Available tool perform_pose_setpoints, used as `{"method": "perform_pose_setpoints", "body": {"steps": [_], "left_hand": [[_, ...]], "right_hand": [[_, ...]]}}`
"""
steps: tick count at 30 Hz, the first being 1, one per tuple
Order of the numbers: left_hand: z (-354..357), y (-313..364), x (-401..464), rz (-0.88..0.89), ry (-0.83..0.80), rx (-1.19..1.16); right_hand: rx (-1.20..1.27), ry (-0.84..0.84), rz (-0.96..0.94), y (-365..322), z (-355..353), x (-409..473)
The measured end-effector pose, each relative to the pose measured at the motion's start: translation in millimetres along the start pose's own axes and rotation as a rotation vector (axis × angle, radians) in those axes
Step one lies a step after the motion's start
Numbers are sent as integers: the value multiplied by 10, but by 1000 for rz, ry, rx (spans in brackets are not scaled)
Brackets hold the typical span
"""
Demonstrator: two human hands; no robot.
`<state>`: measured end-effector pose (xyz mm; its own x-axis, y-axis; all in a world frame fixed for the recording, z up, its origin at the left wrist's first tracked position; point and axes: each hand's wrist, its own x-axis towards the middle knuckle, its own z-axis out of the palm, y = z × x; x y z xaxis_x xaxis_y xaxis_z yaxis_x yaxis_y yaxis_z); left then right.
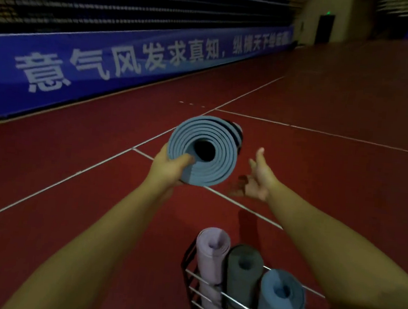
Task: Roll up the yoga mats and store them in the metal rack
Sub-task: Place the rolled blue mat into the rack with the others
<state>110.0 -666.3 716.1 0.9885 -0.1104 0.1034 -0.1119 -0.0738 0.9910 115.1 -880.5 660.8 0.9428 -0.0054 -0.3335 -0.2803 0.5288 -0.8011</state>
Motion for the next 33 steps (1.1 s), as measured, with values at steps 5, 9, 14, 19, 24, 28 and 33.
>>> {"method": "perform_pose_setpoints", "body": {"steps": [5,9,14,19,24,28,33], "left_hand": [[749,151,62,-10,-230,-42],[1241,237,89,-41,-375,-40],[1790,351,102,-125,-429,23],[2142,485,31,-117,-522,103],[2161,645,10,-195,-639,118],[2116,752,-58,-193,-708,181],[2082,1000,-90,-112,-752,274]], "right_hand": [[235,263,-145,-379,-834,-147],[181,445,-29,-251,-1704,-367],[245,623,46,37,-2317,-613],[158,762,119,293,-2581,-822],[285,747,111,363,-2754,-937],[287,784,134,416,-2804,-1070],[94,775,213,524,-2730,-1234]]}}
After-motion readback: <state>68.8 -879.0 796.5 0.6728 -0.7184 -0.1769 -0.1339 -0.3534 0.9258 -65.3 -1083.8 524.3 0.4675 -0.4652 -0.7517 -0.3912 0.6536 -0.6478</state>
